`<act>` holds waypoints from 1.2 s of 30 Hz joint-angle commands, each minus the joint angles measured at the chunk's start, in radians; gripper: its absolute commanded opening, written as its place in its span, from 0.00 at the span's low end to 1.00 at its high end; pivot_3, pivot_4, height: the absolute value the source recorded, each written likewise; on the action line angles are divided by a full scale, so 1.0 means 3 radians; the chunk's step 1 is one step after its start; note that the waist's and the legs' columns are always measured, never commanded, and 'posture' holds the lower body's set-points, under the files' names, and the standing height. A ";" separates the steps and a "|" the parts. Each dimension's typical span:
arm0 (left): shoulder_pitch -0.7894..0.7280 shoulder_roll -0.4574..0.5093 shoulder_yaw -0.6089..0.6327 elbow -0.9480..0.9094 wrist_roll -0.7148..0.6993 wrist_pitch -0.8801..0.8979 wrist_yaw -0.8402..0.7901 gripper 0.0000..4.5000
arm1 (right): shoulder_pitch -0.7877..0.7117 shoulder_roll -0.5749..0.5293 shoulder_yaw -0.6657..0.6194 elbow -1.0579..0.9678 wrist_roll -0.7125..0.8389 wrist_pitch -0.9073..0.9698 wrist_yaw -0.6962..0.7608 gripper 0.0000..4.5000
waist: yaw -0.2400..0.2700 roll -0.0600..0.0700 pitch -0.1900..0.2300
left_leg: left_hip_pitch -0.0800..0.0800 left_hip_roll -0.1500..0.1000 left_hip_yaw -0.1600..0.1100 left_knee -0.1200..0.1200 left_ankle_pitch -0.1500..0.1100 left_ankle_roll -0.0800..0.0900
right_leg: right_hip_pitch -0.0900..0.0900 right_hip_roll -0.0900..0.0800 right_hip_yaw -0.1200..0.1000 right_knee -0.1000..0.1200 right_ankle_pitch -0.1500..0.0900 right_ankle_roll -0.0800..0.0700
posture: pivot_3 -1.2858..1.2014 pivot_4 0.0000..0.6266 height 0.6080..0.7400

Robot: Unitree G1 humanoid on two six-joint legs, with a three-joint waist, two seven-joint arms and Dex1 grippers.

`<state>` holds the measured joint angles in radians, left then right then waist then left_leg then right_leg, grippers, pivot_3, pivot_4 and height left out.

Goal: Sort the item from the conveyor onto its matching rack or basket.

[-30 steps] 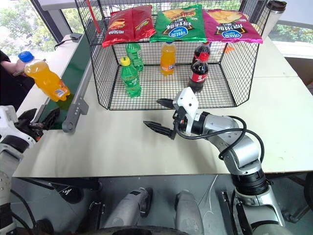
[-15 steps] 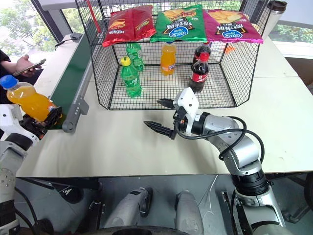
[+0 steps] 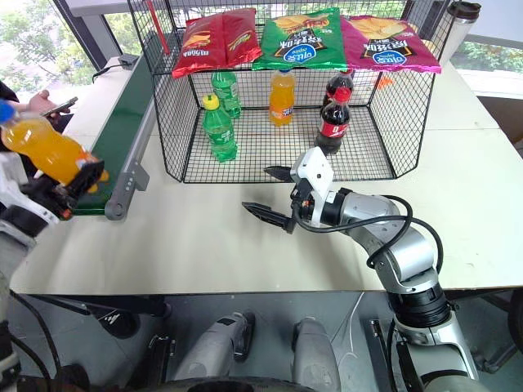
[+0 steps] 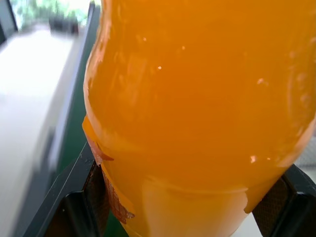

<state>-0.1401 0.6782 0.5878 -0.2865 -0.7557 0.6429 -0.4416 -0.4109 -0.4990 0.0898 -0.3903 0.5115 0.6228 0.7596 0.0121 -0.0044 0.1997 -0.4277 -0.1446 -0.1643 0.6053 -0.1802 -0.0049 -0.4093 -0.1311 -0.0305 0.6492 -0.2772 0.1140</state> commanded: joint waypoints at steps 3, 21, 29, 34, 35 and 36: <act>-0.0294 0.0191 -0.0571 -0.0445 -0.0117 0.0052 -0.0426 0.67 | -0.0109 -0.0001 -0.0090 -0.0139 0.0100 0.0029 -0.0030 1.00 | 0.0008 0.0000 0.0000 | 0.0000 -0.0003 0.0000 0.0001 0.0000 0.0000 | 0.0001 -0.0002 0.0000 -0.0003 0.0000 0.0000 | 0.52 0.24 0.99; -0.1010 -0.0599 -0.2452 0.0101 0.0908 -0.0560 -0.1130 0.67 | -0.0277 -0.0023 -0.0039 -0.0286 0.0125 0.0192 -0.0102 1.00 | -0.0007 -0.0001 0.0000 | -0.0001 0.0002 0.0006 -0.0003 0.0006 0.0009 | 0.0003 -0.0001 0.0001 0.0001 0.0003 0.0000 | 0.52 0.24 0.99; -0.1179 -0.0826 -0.2627 0.0453 0.1108 -0.0704 -0.1362 0.67 | -0.0343 0.0034 -0.0053 -0.0313 0.0169 0.0275 -0.0224 1.00 | -0.0005 -0.0001 0.0000 | -0.0001 0.0002 0.0006 0.0001 0.0006 0.0010 | 0.0005 0.0000 0.0000 0.0002 0.0004 0.0002 | 0.52 0.24 0.99; -0.1225 -0.0933 -0.2643 0.0519 0.1162 -0.0733 -0.1397 0.67 | -0.0377 0.0055 -0.0045 -0.0290 0.0156 0.0278 -0.0274 1.00 | -0.0008 -0.0001 0.0000 | -0.0001 0.0001 0.0006 0.0003 0.0006 0.0010 | 0.0006 -0.0001 0.0000 0.0001 0.0005 0.0004 | 0.52 0.24 0.99; -0.1220 -0.0948 -0.2649 0.0514 0.1168 -0.0732 -0.1407 0.67 | -0.0385 0.0062 -0.0042 -0.0282 0.0150 0.0275 -0.0284 1.00 | -0.0009 -0.0001 0.0000 | -0.0001 0.0001 0.0006 0.0003 0.0006 0.0010 | 0.0006 -0.0001 0.0000 0.0002 0.0005 0.0004 | 0.52 0.24 0.99; -0.1207 -0.0957 -0.2658 0.0500 0.1174 -0.0727 -0.1415 0.67 | -0.0394 0.0070 -0.0039 -0.0269 0.0143 0.0271 -0.0296 1.00 | -0.0010 -0.0001 0.0000 | -0.0001 0.0001 0.0006 0.0003 0.0006 0.0010 | 0.0006 0.0000 0.0000 0.0002 0.0005 0.0004 | 0.52 0.24 0.99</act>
<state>-0.4842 0.3984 -0.2197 -0.1067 -0.4012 0.4520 -0.8551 -0.5009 -0.4874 0.0914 -0.4377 0.5465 0.7137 0.6782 0.0089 -0.0046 0.1997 -0.4279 -0.1443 -0.1624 0.6064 -0.1782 -0.0018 -0.4076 -0.1311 -0.0303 0.6500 -0.2757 0.1152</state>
